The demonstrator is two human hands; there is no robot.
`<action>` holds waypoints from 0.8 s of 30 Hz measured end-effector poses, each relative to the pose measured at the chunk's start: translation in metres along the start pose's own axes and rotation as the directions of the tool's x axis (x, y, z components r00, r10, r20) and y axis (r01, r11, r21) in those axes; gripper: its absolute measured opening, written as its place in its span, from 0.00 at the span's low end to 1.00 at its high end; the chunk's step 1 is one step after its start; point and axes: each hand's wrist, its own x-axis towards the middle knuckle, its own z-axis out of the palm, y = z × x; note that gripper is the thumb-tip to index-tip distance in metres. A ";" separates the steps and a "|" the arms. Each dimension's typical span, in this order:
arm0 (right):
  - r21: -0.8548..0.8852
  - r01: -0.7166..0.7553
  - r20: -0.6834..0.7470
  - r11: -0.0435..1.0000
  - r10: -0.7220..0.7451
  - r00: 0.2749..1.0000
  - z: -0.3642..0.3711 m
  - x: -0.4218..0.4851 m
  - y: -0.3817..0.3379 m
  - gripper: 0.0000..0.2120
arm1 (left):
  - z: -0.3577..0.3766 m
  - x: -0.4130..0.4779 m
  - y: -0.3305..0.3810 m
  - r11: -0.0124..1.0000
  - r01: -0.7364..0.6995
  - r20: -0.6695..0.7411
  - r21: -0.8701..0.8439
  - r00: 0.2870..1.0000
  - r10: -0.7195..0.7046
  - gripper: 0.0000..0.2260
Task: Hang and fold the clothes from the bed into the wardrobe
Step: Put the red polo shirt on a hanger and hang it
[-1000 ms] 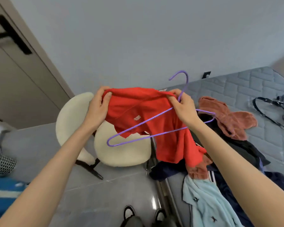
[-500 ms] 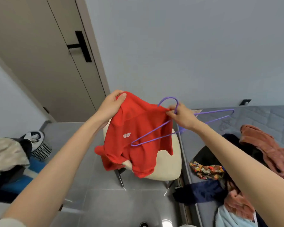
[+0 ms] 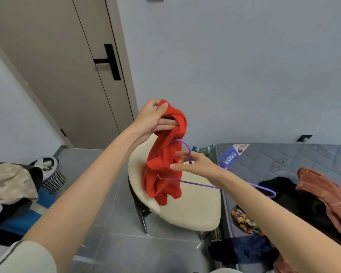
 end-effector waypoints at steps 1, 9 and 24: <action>0.058 0.003 -0.037 0.998 -0.001 0.999 0.003 0.003 0.000 0.17 | 0.004 0.000 0.002 1.000 0.000 0.017 -0.017 1.000 0.000 0.04; 0.097 0.105 -0.237 0.990 -0.080 0.968 -0.027 0.015 -0.009 0.18 | 0.017 0.005 0.024 0.987 -0.067 -0.003 -0.145 0.998 0.067 0.04; -0.089 -0.196 -0.357 0.977 0.152 0.922 -0.118 0.032 -0.003 0.22 | 0.006 0.027 0.014 0.990 -0.142 -0.140 0.007 0.980 0.142 0.07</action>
